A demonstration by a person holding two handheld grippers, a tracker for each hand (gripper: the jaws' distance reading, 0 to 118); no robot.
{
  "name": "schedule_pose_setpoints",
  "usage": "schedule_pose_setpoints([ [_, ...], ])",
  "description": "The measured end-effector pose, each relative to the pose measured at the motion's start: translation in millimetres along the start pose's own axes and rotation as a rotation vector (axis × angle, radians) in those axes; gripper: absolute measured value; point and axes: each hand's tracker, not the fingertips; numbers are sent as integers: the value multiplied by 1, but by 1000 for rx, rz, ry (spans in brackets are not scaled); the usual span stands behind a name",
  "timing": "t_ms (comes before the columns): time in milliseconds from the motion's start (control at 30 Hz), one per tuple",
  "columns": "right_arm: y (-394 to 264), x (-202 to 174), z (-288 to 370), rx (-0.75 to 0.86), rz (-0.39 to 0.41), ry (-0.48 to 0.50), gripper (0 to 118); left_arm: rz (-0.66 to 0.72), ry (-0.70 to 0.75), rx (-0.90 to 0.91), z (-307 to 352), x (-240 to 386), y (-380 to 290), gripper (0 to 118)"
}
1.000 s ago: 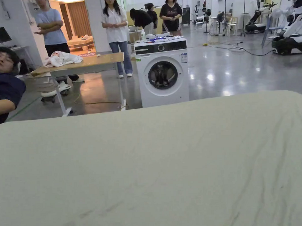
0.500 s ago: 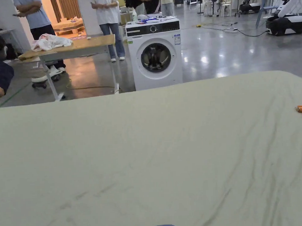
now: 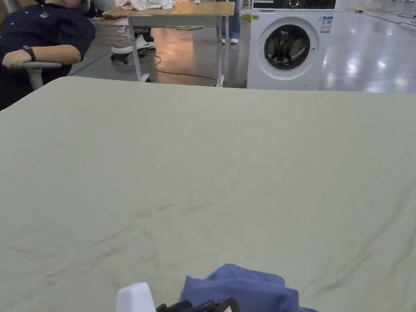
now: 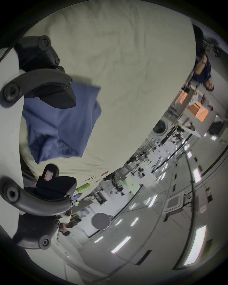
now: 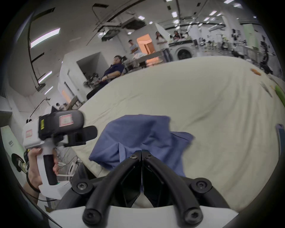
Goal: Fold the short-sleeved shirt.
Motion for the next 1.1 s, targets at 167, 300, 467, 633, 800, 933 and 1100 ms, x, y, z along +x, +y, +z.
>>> schedule_pose_setpoints([
  [167, 4, 5, -67, -308, 171, -243, 0, 160, 48, 9, 7, -53, -8, 94],
  [300, -1, -2, -59, -221, 123, -232, 0, 247, -2, -65, -23, -75, -12, 92],
  [467, -4, -3, -59, -203, 125, -252, 0, 179, 28, -153, -60, -74, -20, 57],
  [633, -3, 2, -58, -199, 94, -233, 0, 202, 34, -160, -58, -79, -18, 28],
  [800, -11, 4, -4, 157, -13, 60, 0, 215, -83, -40, -26, -75, 10, 26],
  [933, -13, 6, 25, 153, -150, 35, 0, 165, 50, 18, 49, -105, 71, 26],
  [1100, -19, 19, 41, 138, -189, -19, 0, 112, 329, 109, 153, -167, 151, 26],
])
